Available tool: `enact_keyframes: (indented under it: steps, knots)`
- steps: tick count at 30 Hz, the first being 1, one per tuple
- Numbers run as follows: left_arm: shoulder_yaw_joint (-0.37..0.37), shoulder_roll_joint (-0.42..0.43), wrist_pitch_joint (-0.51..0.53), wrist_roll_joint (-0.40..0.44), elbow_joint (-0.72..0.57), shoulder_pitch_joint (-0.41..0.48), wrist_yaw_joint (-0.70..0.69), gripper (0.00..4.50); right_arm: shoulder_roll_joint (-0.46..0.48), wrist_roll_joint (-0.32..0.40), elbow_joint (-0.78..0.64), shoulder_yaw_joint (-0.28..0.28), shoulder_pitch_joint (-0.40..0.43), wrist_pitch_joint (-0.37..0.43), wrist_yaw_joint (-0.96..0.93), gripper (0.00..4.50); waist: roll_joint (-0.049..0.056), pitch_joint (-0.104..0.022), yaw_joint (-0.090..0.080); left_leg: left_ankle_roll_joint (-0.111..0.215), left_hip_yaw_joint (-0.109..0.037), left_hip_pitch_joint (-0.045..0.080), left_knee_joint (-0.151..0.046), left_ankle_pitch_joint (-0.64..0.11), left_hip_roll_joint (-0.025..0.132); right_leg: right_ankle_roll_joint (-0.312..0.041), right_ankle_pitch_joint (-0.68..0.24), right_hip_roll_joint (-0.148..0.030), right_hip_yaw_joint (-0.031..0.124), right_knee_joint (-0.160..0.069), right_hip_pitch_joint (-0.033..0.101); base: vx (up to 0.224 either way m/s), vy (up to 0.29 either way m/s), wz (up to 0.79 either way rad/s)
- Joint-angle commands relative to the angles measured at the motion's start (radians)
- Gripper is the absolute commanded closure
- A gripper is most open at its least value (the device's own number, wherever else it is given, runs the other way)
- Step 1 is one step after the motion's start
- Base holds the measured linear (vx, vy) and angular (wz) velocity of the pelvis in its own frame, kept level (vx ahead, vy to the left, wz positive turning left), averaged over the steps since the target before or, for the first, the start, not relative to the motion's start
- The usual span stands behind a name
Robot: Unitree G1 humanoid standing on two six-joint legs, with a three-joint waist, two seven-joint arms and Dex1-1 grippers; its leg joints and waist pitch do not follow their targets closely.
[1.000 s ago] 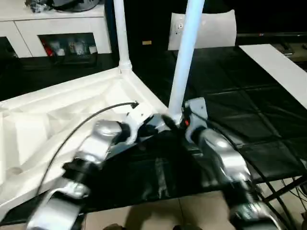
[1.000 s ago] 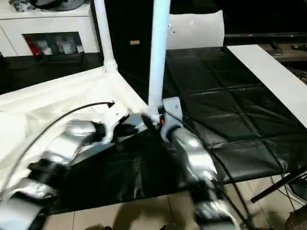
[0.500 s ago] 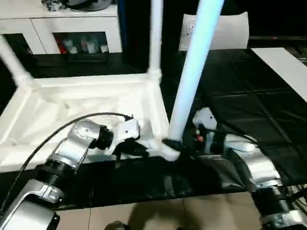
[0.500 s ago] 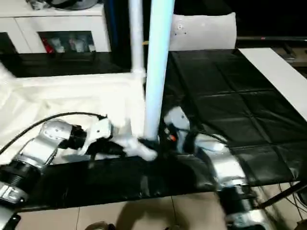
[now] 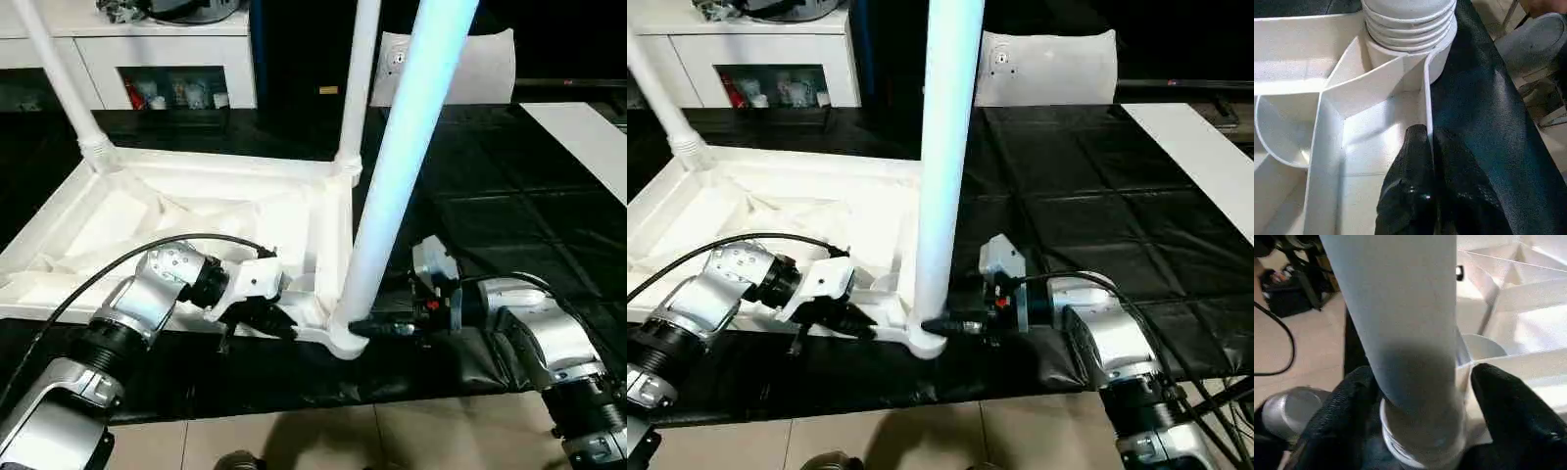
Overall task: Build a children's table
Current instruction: Rotate leg to tighten
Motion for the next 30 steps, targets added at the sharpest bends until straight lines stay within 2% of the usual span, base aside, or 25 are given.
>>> enact_keyframes:
  steps: [1,4,5,9,11,14,17,19,20,21,22,23,24,25,26,27,28,29,30]
  knots:
    - [-0.04,-0.003,-0.023,0.007,-0.005,-0.017,-0.039,4.5,-0.004,0.009,-0.012,0.005,-0.018,0.008,0.014,1.54,-0.002,-0.065,-0.003,0.027,-0.006,0.016,-0.07,-0.26,0.039,-0.219,-0.255,-0.06,0.037,-0.075,0.042,0.0,0.0,0.0]
    - [-0.041,-0.001,-0.03,0.013,-0.001,-0.016,-0.043,4.5,0.003,0.014,-0.006,0.008,-0.022,0.017,0.015,1.66,-0.006,-0.065,-0.003,0.024,-0.006,0.016,-0.07,-0.262,0.038,-0.217,-0.262,-0.06,0.037,-0.076,0.043,0.0,0.0,0.0]
    - [-0.041,-0.001,-0.03,0.013,-0.001,-0.016,-0.043,4.5,0.003,0.014,-0.006,0.008,-0.022,0.017,0.015,1.94,-0.004,-0.065,-0.002,0.023,-0.007,0.016,-0.07,-0.26,0.038,-0.216,-0.264,-0.061,0.037,-0.075,0.042,0.0,0.0,0.0]
    - [-0.039,-0.003,-0.028,0.012,-0.001,-0.013,-0.048,4.5,0.013,0.017,0.003,0.013,-0.029,0.02,0.014,2.12,-0.005,-0.066,-0.002,0.024,-0.006,0.016,-0.069,-0.25,0.038,-0.217,-0.256,-0.06,0.037,-0.074,0.042,0.0,0.0,0.0]
    - [-0.038,-0.004,-0.029,0.011,0.001,-0.014,-0.048,4.5,0.015,0.022,0.004,0.012,-0.032,0.029,0.014,2.36,-0.002,-0.066,-0.001,0.024,-0.007,0.016,-0.069,-0.249,0.038,-0.217,-0.255,-0.06,0.037,-0.074,0.042,0.0,0.0,0.0]
    - [-0.035,-0.005,-0.024,0.009,0.0,-0.013,-0.045,4.5,0.016,0.031,-0.004,0.012,-0.03,0.045,0.015,2.45,-0.002,-0.066,-0.002,0.022,-0.006,0.016,-0.069,-0.25,0.037,-0.217,-0.25,-0.06,0.037,-0.074,0.044,0.0,0.0,0.0]
    - [-0.031,-0.016,0.011,0.043,0.006,-0.018,0.029,4.5,0.013,0.05,-0.052,0.02,-0.002,0.084,0.019,2.5,-0.002,-0.065,0.0,0.021,-0.006,0.017,-0.069,-0.254,0.038,-0.214,-0.261,-0.059,0.038,-0.075,0.042,0.0,0.0,0.0]
    - [-0.021,-0.03,0.051,0.049,0.005,-0.021,0.072,4.5,0.019,0.055,-0.063,0.017,0.007,0.094,0.005,2.5,-0.001,-0.064,0.0,0.018,-0.005,0.019,-0.07,-0.259,0.038,-0.209,-0.272,-0.059,0.039,-0.077,0.041,0.0,0.0,0.0]
    - [0.003,-0.059,0.12,0.032,-0.005,-0.022,0.122,4.5,0.039,0.057,-0.077,0.009,0.02,0.108,-0.037,2.51,-0.002,-0.062,0.003,0.015,-0.005,0.021,-0.071,-0.274,0.039,-0.204,-0.297,-0.06,0.039,-0.081,0.039,0.0,0.0,0.0]
    - [0.003,-0.059,0.12,0.032,-0.005,-0.022,0.122,4.5,0.039,0.057,-0.077,0.009,0.02,0.108,-0.037,2.51,-0.003,-0.06,0.001,0.011,-0.004,0.022,-0.072,-0.282,0.039,-0.205,-0.31,-0.061,0.04,-0.081,0.039,0.0,0.0,0.0]
    - [0.021,-0.08,0.169,0.014,-0.014,-0.023,0.149,4.5,0.055,0.054,-0.085,0.004,0.027,0.117,-0.071,2.51,-0.003,-0.059,0.003,0.006,-0.007,0.022,-0.073,-0.301,0.037,-0.193,-0.36,-0.062,0.038,-0.086,0.039,0.0,0.0,0.0]
    - [0.056,-0.128,0.264,-0.01,-0.034,-0.031,0.224,4.5,0.11,0.016,-0.084,0.0,0.033,0.129,-0.197,2.51,0.002,-0.058,0.003,-0.005,-0.008,0.026,-0.074,-0.309,0.037,-0.185,-0.385,-0.063,0.04,-0.088,0.036,0.0,0.0,0.0]
    - [0.067,-0.145,0.296,-0.014,-0.04,-0.036,0.254,4.5,0.136,-0.005,-0.08,-0.001,0.031,0.13,-0.252,2.51,-0.002,-0.056,-0.003,-0.018,-0.01,0.024,-0.074,-0.319,0.034,-0.175,-0.413,-0.062,0.038,-0.091,0.033,0.0,0.0,0.0]
    - [0.08,-0.168,0.325,-0.019,-0.04,-0.042,0.293,4.5,0.169,-0.034,-0.065,-0.003,0.021,0.141,-0.329,2.51,-0.004,-0.056,-0.008,-0.024,-0.013,0.021,-0.076,-0.32,0.031,-0.165,-0.437,-0.062,0.036,-0.091,0.036,0.0,0.0,0.0]
    - [0.092,-0.19,0.35,-0.023,-0.038,-0.047,0.329,4.5,0.201,-0.059,-0.048,-0.007,0.009,0.156,-0.399,2.52,-0.004,-0.057,-0.015,-0.032,-0.016,0.023,-0.076,-0.33,0.028,-0.141,-0.484,-0.063,0.033,-0.097,0.034,0.0,0.0,0.0]
    - [0.109,-0.225,0.392,-0.026,-0.031,-0.057,0.386,4.5,0.252,-0.086,-0.023,-0.017,-0.015,0.183,-0.503,2.52,-0.009,-0.057,-0.021,-0.03,-0.017,0.021,-0.076,-0.329,0.028,-0.135,-0.493,-0.063,0.033,-0.099,0.034,0.0,0.0,0.0]
    - [0.12,-0.243,0.411,-0.022,-0.025,-0.063,0.426,4.5,0.279,-0.093,-0.011,-0.026,-0.029,0.2,-0.553,2.52,-0.007,-0.054,-0.036,-0.036,-0.021,0.009,-0.08,-0.33,0.024,-0.126,-0.51,-0.061,0.029,-0.096,0.04,0.0,0.0,0.0]
    - [0.129,-0.257,0.426,-0.018,-0.02,-0.068,0.458,4.5,0.301,-0.099,-0.003,-0.033,-0.04,0.214,-0.593,2.53,-0.003,-0.057,-0.045,-0.037,-0.023,0.015,-0.077,-0.343,0.023,-0.115,-0.525,-0.062,0.028,-0.102,0.035,0.0,0.0,0.0]
    - [0.144,-0.28,0.451,-0.016,-0.013,-0.077,0.502,4.5,0.339,-0.104,0.009,-0.047,-0.056,0.239,-0.657,2.54,-0.001,-0.059,-0.055,-0.032,-0.022,0.015,-0.075,-0.337,0.022,-0.12,-0.497,-0.06,0.03,-0.102,0.035,0.0,0.0,0.0]
